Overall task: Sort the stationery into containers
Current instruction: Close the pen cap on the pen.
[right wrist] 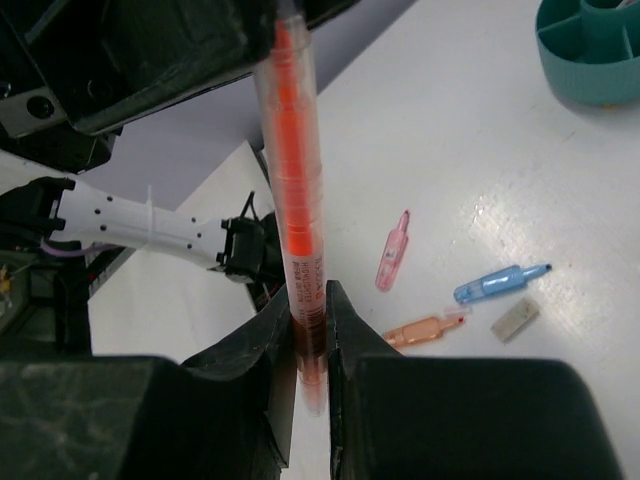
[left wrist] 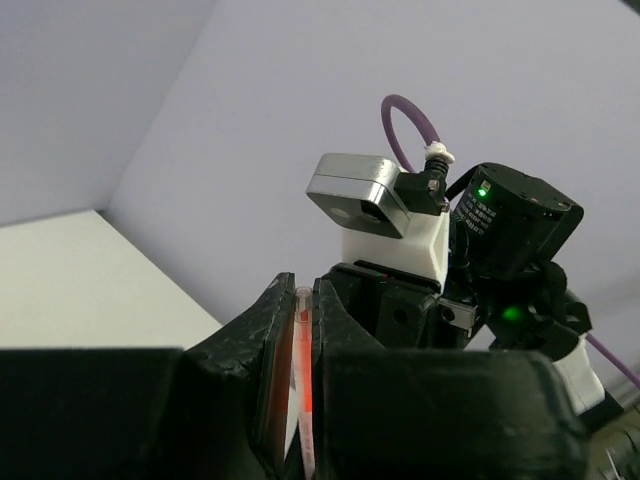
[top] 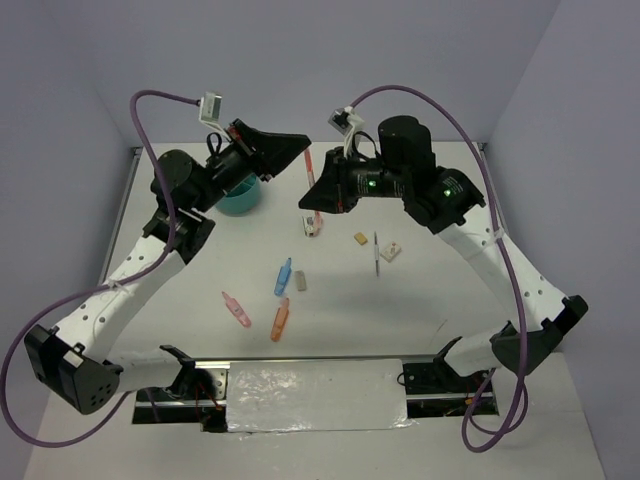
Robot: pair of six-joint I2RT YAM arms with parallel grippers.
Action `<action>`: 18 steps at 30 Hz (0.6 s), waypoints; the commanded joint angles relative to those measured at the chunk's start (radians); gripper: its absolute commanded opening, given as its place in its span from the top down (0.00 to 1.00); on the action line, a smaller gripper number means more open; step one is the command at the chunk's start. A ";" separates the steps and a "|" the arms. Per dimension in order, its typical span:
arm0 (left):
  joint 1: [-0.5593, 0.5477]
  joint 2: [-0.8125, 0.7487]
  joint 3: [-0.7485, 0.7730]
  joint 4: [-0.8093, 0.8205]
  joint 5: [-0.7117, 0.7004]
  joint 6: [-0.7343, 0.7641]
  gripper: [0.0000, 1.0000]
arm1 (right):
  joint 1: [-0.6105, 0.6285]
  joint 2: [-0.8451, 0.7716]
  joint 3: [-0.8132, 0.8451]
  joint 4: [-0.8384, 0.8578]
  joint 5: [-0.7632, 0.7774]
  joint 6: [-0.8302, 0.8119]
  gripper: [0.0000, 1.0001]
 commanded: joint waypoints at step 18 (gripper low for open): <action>-0.154 -0.064 -0.019 -0.331 0.001 0.125 0.79 | -0.067 0.023 0.162 0.216 -0.049 -0.045 1.00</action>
